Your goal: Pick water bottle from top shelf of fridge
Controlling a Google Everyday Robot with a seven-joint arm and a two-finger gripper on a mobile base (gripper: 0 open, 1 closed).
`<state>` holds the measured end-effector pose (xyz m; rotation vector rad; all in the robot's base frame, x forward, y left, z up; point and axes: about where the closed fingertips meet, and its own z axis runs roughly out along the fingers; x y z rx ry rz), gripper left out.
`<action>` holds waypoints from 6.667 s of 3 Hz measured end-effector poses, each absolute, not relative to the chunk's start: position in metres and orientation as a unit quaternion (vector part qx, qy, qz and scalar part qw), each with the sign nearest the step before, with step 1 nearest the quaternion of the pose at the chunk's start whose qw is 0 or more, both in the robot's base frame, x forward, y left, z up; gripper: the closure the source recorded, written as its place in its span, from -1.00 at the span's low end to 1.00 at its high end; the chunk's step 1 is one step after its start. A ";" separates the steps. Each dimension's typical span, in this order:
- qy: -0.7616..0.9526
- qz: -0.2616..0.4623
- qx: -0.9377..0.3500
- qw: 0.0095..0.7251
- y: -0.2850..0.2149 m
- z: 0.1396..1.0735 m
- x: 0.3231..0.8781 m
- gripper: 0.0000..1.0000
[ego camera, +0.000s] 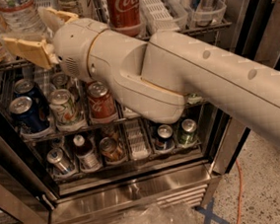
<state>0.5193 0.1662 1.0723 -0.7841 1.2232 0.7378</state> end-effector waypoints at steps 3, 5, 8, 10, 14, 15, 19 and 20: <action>0.548 0.329 -0.350 0.685 0.169 1.073 0.522 -0.88; 0.556 0.326 -0.347 0.681 0.180 1.079 0.542 -0.48; 0.568 0.334 -0.343 0.669 0.197 1.066 0.562 -0.54; 0.568 0.334 -0.344 0.669 0.200 1.067 0.563 -0.54; 0.570 0.332 -0.351 0.664 0.213 1.067 0.566 0.70; 0.570 0.332 -0.351 0.664 0.213 1.067 0.566 1.00; 0.547 0.327 -0.373 0.674 0.203 1.083 0.548 1.00; 0.520 0.334 -0.370 0.693 0.193 1.089 0.545 1.00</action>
Offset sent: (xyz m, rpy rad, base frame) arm 0.0015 -0.0002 -0.0002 -0.0011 0.0018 -0.0057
